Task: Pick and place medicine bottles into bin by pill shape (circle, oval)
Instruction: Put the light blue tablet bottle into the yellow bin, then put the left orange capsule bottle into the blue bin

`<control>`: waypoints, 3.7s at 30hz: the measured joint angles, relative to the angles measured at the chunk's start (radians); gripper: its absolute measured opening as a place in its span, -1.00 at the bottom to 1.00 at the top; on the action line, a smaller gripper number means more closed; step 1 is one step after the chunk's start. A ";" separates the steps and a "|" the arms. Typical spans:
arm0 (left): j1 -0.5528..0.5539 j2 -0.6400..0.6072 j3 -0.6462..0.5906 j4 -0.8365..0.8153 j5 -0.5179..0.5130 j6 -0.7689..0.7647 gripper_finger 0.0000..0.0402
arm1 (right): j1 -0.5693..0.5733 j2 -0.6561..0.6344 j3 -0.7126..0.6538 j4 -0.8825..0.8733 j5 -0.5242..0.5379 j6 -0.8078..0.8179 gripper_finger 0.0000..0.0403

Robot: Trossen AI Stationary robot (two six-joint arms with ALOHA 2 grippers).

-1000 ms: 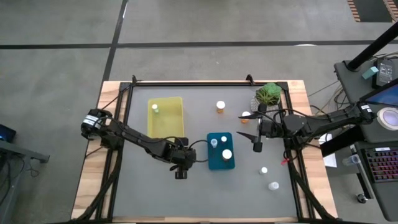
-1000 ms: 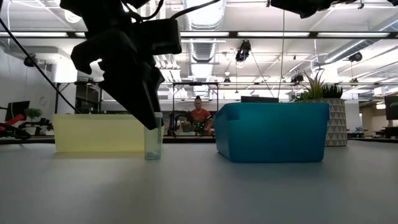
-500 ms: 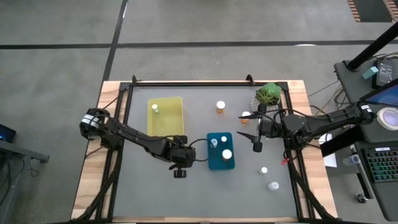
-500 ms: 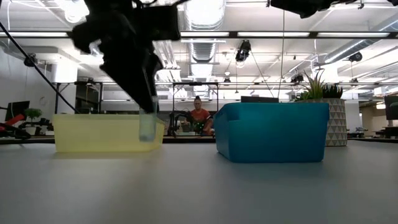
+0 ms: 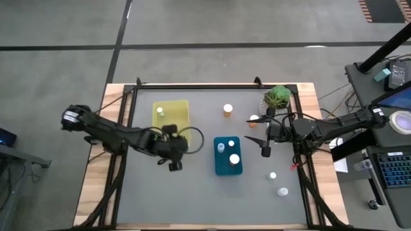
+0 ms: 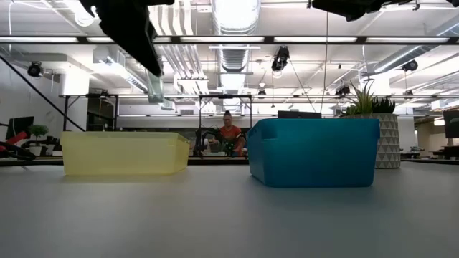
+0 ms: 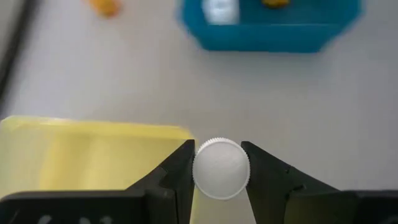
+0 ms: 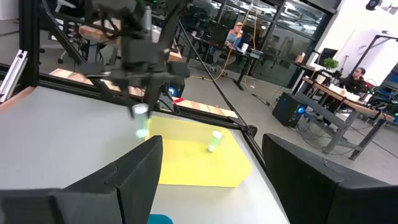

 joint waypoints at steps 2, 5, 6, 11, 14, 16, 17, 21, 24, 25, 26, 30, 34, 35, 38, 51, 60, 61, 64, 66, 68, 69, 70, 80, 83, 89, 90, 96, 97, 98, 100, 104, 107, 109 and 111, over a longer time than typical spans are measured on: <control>0.009 -0.057 -0.039 0.009 -0.031 -0.044 -0.50 | 0.000 0.000 0.000 0.000 0.000 0.000 0.33; 0.034 -0.143 -0.118 0.007 -0.050 -0.127 -0.50 | 0.000 0.000 0.000 0.000 0.000 0.000 0.33; 0.040 -0.170 -0.150 0.007 -0.061 -0.162 -0.50 | 0.000 0.000 0.000 0.000 0.000 0.000 0.33; 0.085 -0.279 -0.298 0.013 -0.093 -0.330 -0.50 | 0.000 0.000 0.000 0.000 0.000 0.000 0.33; 0.114 -0.309 -0.366 0.018 -0.103 -0.418 -0.50 | 0.000 0.000 0.000 0.000 0.000 0.000 0.33; 0.139 -0.322 -0.402 0.018 -0.105 -0.477 -0.50 | 0.000 0.000 0.000 0.000 0.000 0.000 0.33; 0.152 -0.327 -0.417 0.020 -0.109 -0.503 -0.50 | 0.000 0.000 0.000 0.000 0.000 0.000 0.33; 0.188 -0.325 -0.450 0.021 -0.111 -0.566 -0.50 | 0.000 0.000 0.000 0.000 0.000 0.000 0.33; 0.204 -0.315 -0.459 0.027 -0.110 -0.580 -0.49 | 0.000 0.000 0.000 0.000 0.000 0.000 0.33; 0.208 -0.312 -0.464 0.025 -0.109 -0.591 -0.49 | 0.000 0.000 0.000 0.000 0.000 -0.001 0.33; 0.211 -0.308 -0.468 0.021 -0.107 -0.603 -0.49 | 0.000 0.000 0.000 0.000 0.000 0.000 0.33; 0.222 -0.294 -0.479 0.023 -0.085 -0.626 -0.49 | 0.000 0.000 0.000 0.000 0.000 0.000 0.33; 0.228 -0.274 -0.479 0.026 -0.074 -0.627 -0.49 | 0.000 0.000 0.000 0.000 0.000 0.000 0.33; 0.228 -0.267 -0.479 0.029 -0.074 -0.626 -0.49 | 0.000 0.000 0.000 0.000 0.000 0.000 0.33; 0.229 -0.241 -0.479 0.029 -0.072 -0.625 -0.49 | 0.000 0.000 0.000 0.000 0.000 -0.001 0.33; 0.229 -0.176 -0.473 0.045 -0.064 -0.617 -0.42 | 0.000 0.000 0.000 -0.001 0.000 -0.004 0.33; 0.229 -0.192 -0.470 0.035 -0.057 -0.594 -0.23 | 0.000 0.000 0.000 -0.001 0.000 -0.002 0.33; 0.229 -0.194 -0.470 0.034 -0.057 -0.593 -0.22 | 0.000 0.000 0.000 -0.001 0.000 -0.002 0.33; 0.229 -0.200 -0.466 0.013 -0.057 -0.588 -0.22 | 0.000 0.000 0.000 -0.001 0.000 -0.001 0.33; 0.229 -0.202 -0.454 -0.017 -0.057 -0.587 -0.21 | 0.000 0.000 0.000 -0.001 0.000 -0.001 0.33; 0.229 -0.203 -0.442 -0.051 -0.057 -0.587 -0.21 | 0.000 0.000 0.000 -0.001 0.000 -0.001 0.33; 0.229 -0.203 -0.435 -0.065 -0.057 -0.587 -0.21 | 0.000 0.000 0.000 -0.001 0.000 -0.001 0.33; 0.229 -0.204 -0.428 -0.082 -0.056 -0.587 -0.21 | 0.000 0.000 0.000 -0.001 0.000 -0.001 0.33; 0.229 -0.208 -0.293 -0.122 -0.056 -0.478 -0.21 | 0.000 0.000 0.000 -0.001 0.000 -0.001 0.33; 0.229 -0.208 -0.239 -0.116 -0.056 -0.387 -0.21 | 0.000 0.000 0.000 -0.001 0.000 -0.001 0.33; 0.207 -0.209 -0.180 0.038 -0.056 -0.139 -0.21 | 0.000 0.000 0.000 0.004 0.002 -0.001 0.33; 0.199 -0.209 -0.179 0.084 -0.056 -0.093 -0.21 | 0.000 0.000 0.000 0.008 0.002 -0.001 0.33; 0.140 -0.209 -0.209 0.360 0.005 0.233 -0.21 | 0.000 0.000 0.000 0.017 0.002 0.005 0.33; 0.133 -0.209 -0.217 0.405 0.036 0.281 -0.21 | 0.000 0.000 0.000 0.021 0.002 0.010 0.33; 0.127 -0.209 -0.226 0.451 0.066 0.327 -0.21 | 0.000 0.000 0.000 0.025 0.002 0.017 0.33; 0.121 -0.214 -0.254 0.543 0.109 0.414 -0.22 | 0.000 0.004 0.000 0.033 0.002 0.032 0.33; 0.123 -0.222 -0.327 0.752 0.119 0.582 -0.22 | 0.000 0.020 0.000 0.057 0.002 0.092 0.33; 0.136 -0.228 -0.389 0.899 0.124 0.708 -0.22 | 0.000 0.044 0.000 0.052 0.002 0.158 0.33; 0.145 -0.241 -0.426 0.971 0.135 0.771 -0.22 | 0.000 0.069 -0.001 0.055 0.003 0.207 0.33; 0.160 -0.261 -0.450 1.018 0.171 0.812 -0.22 | -0.001 0.096 -0.002 0.076 0.016 0.240 0.33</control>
